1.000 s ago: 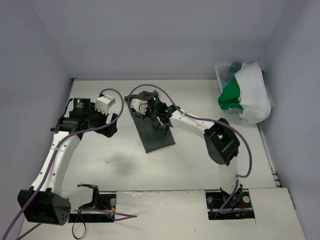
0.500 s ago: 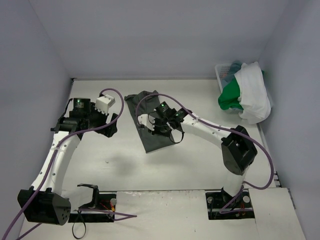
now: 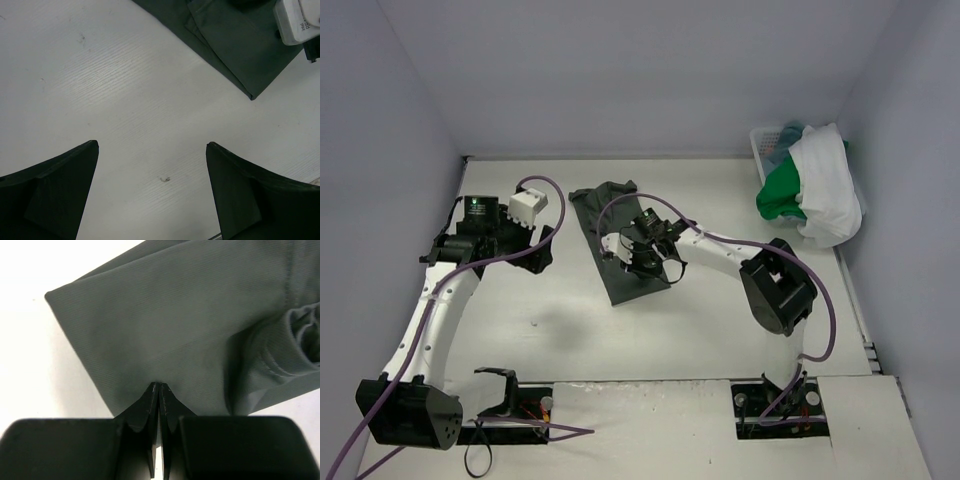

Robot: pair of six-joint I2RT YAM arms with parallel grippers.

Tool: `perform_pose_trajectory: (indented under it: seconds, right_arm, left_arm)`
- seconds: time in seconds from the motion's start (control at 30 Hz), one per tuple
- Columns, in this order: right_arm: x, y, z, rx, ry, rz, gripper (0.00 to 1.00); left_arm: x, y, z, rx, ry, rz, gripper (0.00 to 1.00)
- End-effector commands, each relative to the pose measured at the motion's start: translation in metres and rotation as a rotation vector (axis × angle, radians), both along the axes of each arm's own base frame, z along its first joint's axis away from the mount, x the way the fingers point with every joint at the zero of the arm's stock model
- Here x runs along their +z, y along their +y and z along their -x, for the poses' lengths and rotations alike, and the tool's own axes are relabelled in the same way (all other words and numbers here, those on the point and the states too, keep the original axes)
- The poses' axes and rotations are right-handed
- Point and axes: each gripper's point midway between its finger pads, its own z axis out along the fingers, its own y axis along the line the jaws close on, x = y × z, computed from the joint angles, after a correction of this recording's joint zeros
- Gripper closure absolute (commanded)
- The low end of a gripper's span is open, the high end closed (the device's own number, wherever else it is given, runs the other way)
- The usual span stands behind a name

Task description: Fold and stack the t-shirts

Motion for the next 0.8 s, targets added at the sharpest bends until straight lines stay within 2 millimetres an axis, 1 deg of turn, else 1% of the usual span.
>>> perform_pose_trajectory:
  seconds: [0.0,0.1,0.27,0.3,0.33,0.47,0.5,0.53,0.63,0.77]
  right_arm:
    - [0.023,0.015,-0.023,-0.014,-0.081,-0.068,1.0]
    - [0.025,0.016,-0.029,-0.024,-0.1,-0.076,1.0]
    - [0.031,0.014,-0.047,-0.06,-0.143,-0.097,1.0]
    - [0.03,0.013,-0.05,-0.064,-0.144,-0.096,1.0]
    - [0.031,0.013,-0.056,-0.075,-0.155,-0.105,1.0]
    - [0.026,0.01,-0.076,-0.119,-0.184,-0.1,1.0]
    - [0.03,0.012,-0.083,-0.13,-0.203,-0.113,1.0]
    - [0.028,0.01,-0.087,-0.147,-0.2,-0.116,1.0]
    - [0.032,0.011,-0.101,-0.172,-0.229,-0.136,1.0]
    - [0.025,0.007,-0.118,-0.208,-0.25,-0.132,1.0]
  left_arm:
    - [0.017,-0.002,-0.01,0.005,-0.068,0.027,0.17]
    - [0.016,-0.002,-0.011,0.006,-0.066,0.028,0.18]
    - [0.014,-0.001,-0.011,0.009,-0.062,0.028,0.17]
    - [0.014,-0.001,-0.011,0.009,-0.061,0.03,0.17]
    - [0.015,-0.001,-0.011,0.008,-0.064,0.033,0.17]
    - [0.015,0.0,-0.01,0.014,-0.062,0.039,0.17]
    - [0.015,0.001,-0.01,0.017,-0.064,0.039,0.17]
    - [0.015,0.001,-0.01,0.017,-0.063,0.042,0.17]
    - [0.014,0.001,-0.011,0.018,-0.063,0.044,0.17]
    - [0.012,0.001,-0.012,0.015,-0.054,0.045,0.17]
